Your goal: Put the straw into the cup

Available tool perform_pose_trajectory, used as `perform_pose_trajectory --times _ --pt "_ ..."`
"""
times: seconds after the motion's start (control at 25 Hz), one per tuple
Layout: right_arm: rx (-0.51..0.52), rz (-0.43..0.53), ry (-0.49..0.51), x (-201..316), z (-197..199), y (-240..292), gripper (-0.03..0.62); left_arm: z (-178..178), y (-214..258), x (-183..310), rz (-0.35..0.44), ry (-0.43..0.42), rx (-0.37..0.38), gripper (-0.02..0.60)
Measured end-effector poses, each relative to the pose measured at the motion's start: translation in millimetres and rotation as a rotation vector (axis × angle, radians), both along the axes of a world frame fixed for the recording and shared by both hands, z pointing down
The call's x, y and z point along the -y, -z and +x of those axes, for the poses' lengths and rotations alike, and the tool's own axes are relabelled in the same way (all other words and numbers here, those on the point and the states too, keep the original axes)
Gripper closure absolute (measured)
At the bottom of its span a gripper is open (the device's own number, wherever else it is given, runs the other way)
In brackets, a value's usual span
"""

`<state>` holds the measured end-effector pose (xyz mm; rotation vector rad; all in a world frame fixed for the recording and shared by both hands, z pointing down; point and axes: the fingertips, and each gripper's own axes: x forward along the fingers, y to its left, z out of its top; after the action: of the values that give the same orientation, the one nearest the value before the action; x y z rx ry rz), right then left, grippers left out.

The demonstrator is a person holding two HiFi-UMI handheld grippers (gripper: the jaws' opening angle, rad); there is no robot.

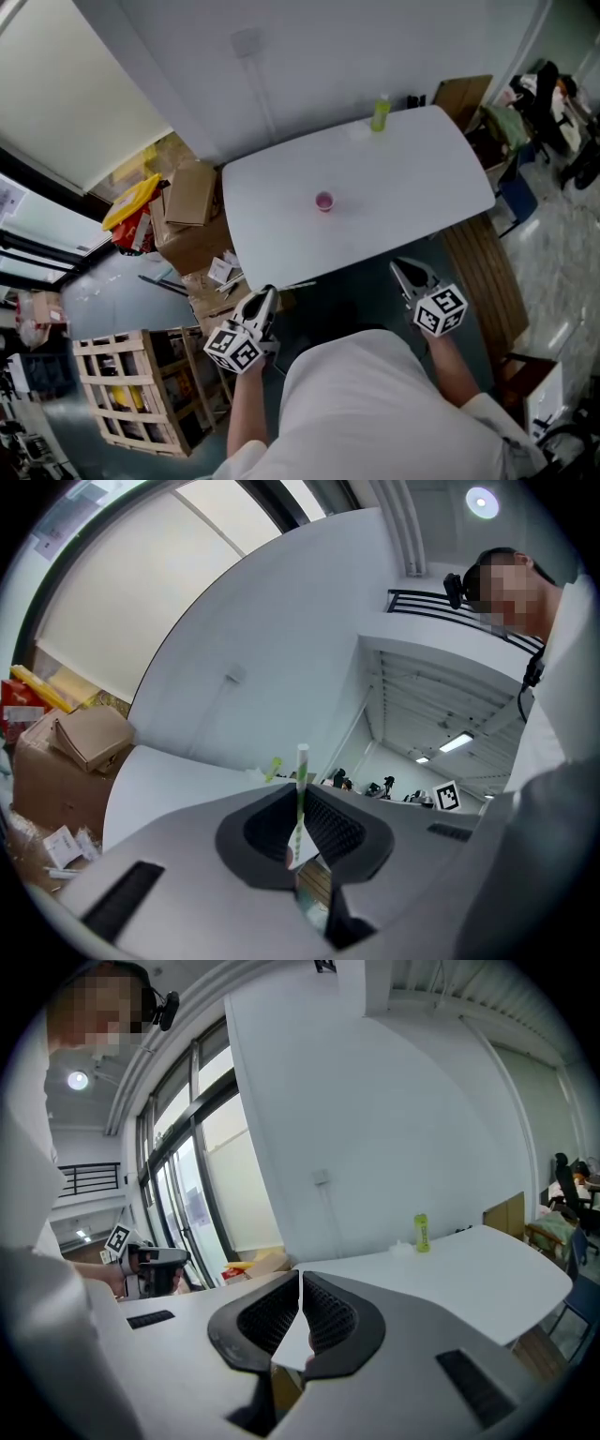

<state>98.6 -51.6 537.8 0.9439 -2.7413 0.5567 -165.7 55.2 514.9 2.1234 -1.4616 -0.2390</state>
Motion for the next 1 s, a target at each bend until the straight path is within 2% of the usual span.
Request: perform_pose_trajectory --times 0.32,0.56,1.0 --pt "0.003 -0.026 0.051 46 21 -8 0.557 23 4 47 -0.009 0.048 0.006 0.557" --pt "0.017 -0.039 0.035 67 30 -8 0.557 33 6 70 -0.015 0.044 0.017 0.558" --pt "0.005 -0.071 -0.009 87 19 -22 0.557 16 -6 120 -0.015 0.012 0.041 0.558"
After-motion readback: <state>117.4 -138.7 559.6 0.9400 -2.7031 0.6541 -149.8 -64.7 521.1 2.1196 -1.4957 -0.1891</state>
